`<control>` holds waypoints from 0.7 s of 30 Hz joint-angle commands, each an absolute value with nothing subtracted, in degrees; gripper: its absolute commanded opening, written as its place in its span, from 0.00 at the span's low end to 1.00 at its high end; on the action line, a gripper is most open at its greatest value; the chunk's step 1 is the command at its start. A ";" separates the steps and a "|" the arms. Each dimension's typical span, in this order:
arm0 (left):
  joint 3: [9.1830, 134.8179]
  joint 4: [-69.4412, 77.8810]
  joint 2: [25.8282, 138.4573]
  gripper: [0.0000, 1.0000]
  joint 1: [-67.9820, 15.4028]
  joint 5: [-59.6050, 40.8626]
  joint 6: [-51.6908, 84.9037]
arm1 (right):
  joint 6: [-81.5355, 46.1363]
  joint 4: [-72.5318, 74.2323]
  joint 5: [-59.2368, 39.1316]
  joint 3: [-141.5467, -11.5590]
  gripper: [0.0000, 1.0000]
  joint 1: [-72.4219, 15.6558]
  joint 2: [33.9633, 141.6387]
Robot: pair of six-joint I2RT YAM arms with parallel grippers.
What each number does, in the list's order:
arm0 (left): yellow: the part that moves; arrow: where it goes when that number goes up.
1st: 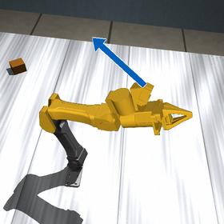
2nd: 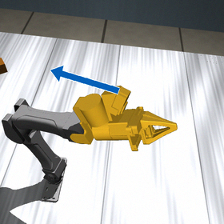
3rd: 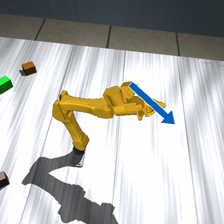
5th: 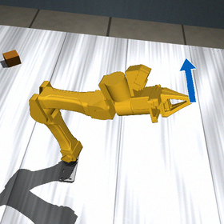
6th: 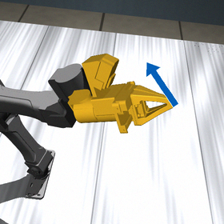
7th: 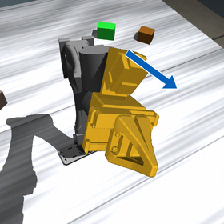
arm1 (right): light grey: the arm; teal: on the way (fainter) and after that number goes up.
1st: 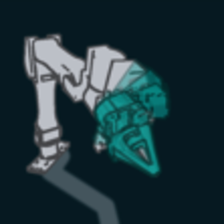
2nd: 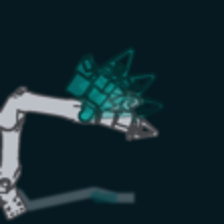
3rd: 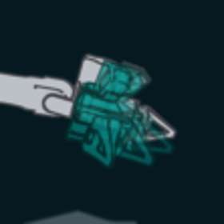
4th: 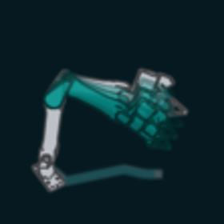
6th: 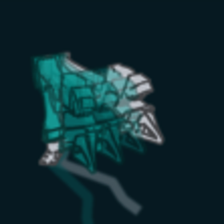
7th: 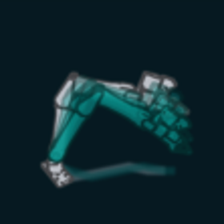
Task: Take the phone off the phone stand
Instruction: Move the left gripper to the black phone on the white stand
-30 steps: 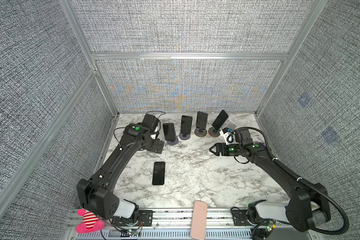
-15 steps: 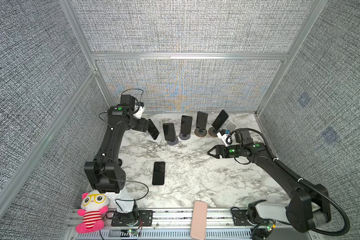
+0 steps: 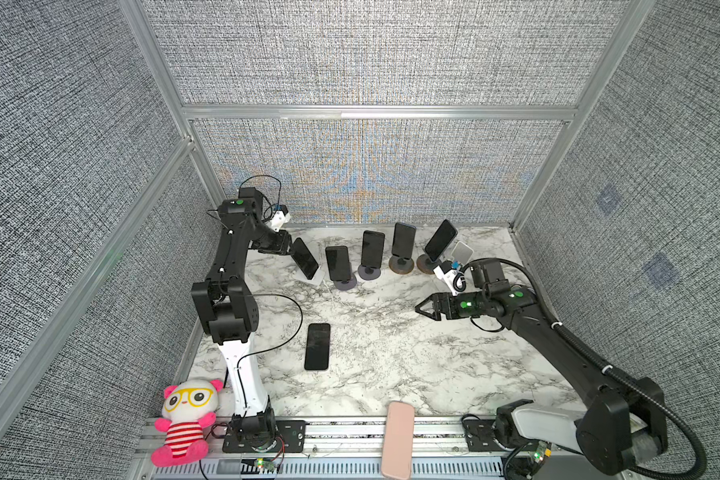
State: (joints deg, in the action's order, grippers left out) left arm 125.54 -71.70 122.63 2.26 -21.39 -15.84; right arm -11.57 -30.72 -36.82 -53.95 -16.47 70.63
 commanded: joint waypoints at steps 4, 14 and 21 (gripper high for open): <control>127.83 -73.21 125.49 0.39 2.28 -25.61 -15.63 | -10.80 -32.07 -36.21 -54.05 0.89 -16.51 70.57; 128.08 -74.45 127.23 0.25 2.20 -27.76 -16.52 | -11.09 -31.62 -37.65 -54.49 0.89 -16.44 71.87; 128.03 -73.28 127.44 0.07 2.24 -28.23 -16.15 | -11.12 -30.89 -38.50 -54.36 0.89 -16.47 72.30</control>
State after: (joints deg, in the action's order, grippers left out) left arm 128.03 -73.58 127.37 2.28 -27.14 -16.08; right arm -11.27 -31.40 -37.52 -54.02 -16.47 72.20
